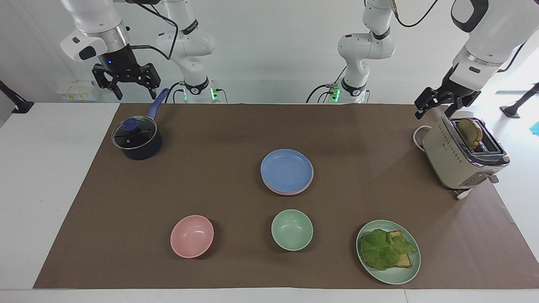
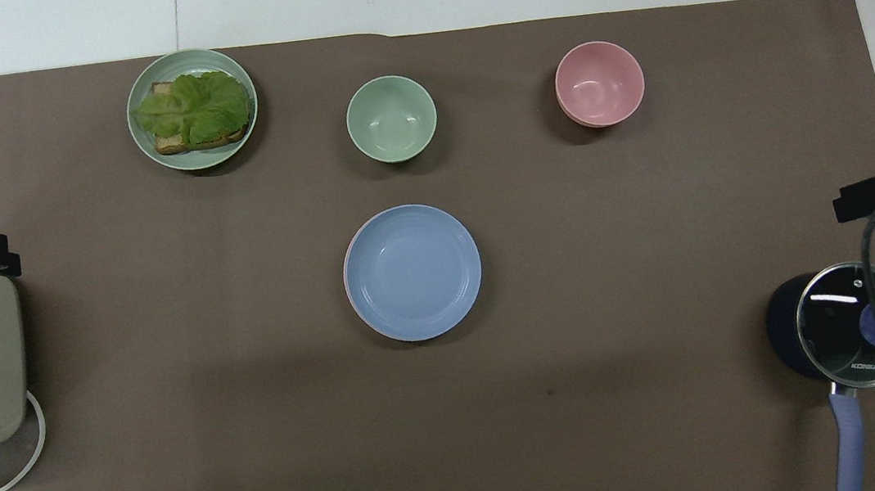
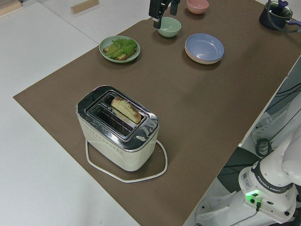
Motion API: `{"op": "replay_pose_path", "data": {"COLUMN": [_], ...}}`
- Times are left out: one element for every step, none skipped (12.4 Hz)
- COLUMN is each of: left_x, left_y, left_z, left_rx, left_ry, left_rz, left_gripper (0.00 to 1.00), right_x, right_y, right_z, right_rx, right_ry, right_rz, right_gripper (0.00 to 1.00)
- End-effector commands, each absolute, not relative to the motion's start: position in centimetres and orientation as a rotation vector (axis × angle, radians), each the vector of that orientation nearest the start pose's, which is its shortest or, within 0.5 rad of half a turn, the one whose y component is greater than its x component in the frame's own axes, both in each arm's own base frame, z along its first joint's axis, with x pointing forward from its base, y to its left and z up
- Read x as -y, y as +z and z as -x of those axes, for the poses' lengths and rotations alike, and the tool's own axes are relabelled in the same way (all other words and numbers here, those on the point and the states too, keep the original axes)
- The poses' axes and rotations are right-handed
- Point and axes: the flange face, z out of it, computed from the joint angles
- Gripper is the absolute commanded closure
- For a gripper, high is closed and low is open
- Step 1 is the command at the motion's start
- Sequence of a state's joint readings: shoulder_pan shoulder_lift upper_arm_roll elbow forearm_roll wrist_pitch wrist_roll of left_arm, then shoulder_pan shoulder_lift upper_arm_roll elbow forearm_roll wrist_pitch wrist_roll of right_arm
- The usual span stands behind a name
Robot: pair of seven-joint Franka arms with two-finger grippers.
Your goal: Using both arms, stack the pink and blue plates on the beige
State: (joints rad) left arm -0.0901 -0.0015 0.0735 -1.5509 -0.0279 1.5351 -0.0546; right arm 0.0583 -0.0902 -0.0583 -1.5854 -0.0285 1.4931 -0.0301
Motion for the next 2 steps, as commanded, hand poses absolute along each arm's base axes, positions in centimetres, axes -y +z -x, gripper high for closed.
{"op": "replay_pose_path", "data": {"left_x": [0.97,0.97], "left_y": [63.36,63.36], "left_z": [-54.59,-54.59], "left_rx": [0.045,0.047], "left_ry": [0.035,0.035], "left_rz": [3.163,3.163], "left_gripper": [0.0,0.0], "right_x": [1.05,0.95], "right_y": [66.07,66.07], "right_z": [-51.71,-51.71], "right_rx": [0.081,0.086], "right_ry": [0.017,0.017], "right_rz": [3.186,3.184], "right_gripper": [0.0,0.0]}}
